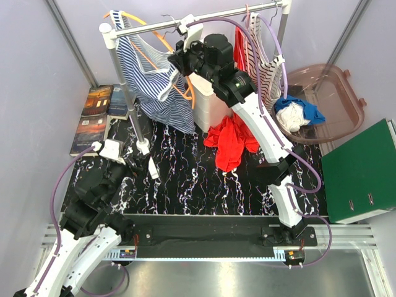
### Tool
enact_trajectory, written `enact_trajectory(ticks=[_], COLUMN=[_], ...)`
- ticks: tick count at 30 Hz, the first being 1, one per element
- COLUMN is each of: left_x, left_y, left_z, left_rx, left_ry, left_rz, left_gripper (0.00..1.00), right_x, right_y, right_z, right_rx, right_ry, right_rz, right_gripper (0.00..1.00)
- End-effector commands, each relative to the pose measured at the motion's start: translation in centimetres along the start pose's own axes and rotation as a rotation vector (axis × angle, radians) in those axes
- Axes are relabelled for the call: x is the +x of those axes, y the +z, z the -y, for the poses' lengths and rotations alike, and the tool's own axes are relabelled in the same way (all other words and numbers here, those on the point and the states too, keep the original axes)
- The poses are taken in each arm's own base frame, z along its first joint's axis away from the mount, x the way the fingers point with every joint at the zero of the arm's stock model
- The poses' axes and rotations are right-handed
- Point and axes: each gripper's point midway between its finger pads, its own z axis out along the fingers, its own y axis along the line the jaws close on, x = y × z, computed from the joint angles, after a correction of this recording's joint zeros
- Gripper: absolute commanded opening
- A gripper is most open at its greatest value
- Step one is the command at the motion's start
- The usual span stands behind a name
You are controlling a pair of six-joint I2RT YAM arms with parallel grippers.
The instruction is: Place the tank top on the hanger
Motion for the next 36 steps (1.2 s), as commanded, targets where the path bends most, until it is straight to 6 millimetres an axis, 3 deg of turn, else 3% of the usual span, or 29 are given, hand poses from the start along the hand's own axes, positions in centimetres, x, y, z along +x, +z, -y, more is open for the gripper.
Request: enact_trajectory(ticks=[1, 18, 21, 22, 25, 34, 36], left_x=[-1.5, -1.5, -1.5, -1.5, -1.6, -1.6, -1.5], left_y=[-0.4, -0.4, -0.5, -0.5, -0.5, -0.6, -0.6], left_z=[0.2, 0.3, 0.2, 0.2, 0.2, 0.2, 0.3], left_rx=[0.013, 0.017, 0.016, 0.016, 0.016, 0.018, 0.019], left_ry=[-0.014, -0.013, -0.013, -0.013, -0.012, -0.013, -0.01], left_rz=[0.049, 0.05, 0.05, 0.051, 0.054, 0.057, 0.053], left_gripper=[0.99, 0.99, 0.99, 0.99, 0.99, 0.99, 0.99], right_x=[-5.1, -0.7, -0.7, -0.6, -1.1, -2.0, -2.2], right_y=[-0.5, 0.3, 0.1, 0.1, -0.4, -1.4, -1.6], right_z=[0.1, 0.5, 0.4, 0.3, -0.2, -0.5, -0.6], right_rx=[-0.017, 0.007, 0.004, -0.001, -0.024, -0.038, -0.043], right_ry=[0.022, 0.075, 0.084, 0.087, 0.1, 0.108, 0.108], right_rz=[0.172, 0.042, 0.039, 0.036, 0.042, 0.047, 0.048], right_gripper=[0.0, 0.0, 0.11, 0.21, 0.34, 0.52, 0.61])
